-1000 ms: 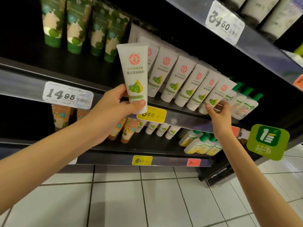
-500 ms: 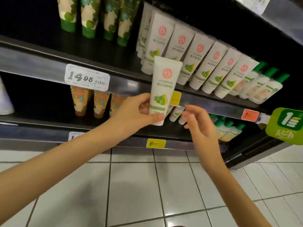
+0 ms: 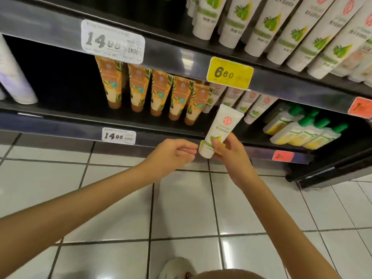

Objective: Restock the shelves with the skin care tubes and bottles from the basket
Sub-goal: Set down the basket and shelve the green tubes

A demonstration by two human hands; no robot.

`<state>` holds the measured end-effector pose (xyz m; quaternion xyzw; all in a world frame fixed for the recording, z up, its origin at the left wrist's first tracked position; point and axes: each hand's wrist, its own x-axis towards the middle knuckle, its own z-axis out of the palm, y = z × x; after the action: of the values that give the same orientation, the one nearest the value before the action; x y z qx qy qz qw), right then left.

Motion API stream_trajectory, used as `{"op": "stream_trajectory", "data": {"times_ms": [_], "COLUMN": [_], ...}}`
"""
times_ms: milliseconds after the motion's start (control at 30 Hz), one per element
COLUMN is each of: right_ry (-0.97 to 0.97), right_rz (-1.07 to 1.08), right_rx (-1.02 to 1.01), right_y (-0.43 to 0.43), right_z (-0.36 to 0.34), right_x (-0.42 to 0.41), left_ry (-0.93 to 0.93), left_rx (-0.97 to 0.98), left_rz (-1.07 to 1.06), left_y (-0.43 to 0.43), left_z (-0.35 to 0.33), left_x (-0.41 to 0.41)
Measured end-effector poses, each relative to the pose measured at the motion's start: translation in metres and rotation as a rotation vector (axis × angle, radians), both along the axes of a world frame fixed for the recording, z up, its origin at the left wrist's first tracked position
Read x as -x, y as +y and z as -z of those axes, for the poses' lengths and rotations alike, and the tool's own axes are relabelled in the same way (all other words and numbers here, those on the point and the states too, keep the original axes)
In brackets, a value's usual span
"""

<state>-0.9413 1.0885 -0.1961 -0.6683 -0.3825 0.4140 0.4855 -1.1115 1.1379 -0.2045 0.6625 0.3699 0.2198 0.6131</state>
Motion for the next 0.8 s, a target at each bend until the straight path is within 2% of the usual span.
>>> {"op": "stream_trajectory", "data": {"times_ms": [100, 167, 433, 800], "right_ry": [-0.168, -0.213, -0.384, -0.347], "right_rz": [0.129, 0.169, 0.168, 0.211], "right_rx": [-0.08, -0.109, -0.131, -0.171], "right_y": [0.036, 0.059, 0.094, 0.1], "right_z": [0.008, 0.014, 0.056, 0.053], "right_x": [-0.033, -0.045, -0.049, -0.04], "left_ry": [0.015, 0.027, 0.065, 0.054], "left_rx": [0.015, 0.026, 0.061, 0.116], "left_rz": [-0.042, -0.06, -0.102, -0.134], "left_y": [0.007, 0.008, 0.009, 0.017], "left_z": [-0.003, -0.004, 0.005, 0.007], "left_x": [-0.005, -0.007, 0.006, 0.017]}}
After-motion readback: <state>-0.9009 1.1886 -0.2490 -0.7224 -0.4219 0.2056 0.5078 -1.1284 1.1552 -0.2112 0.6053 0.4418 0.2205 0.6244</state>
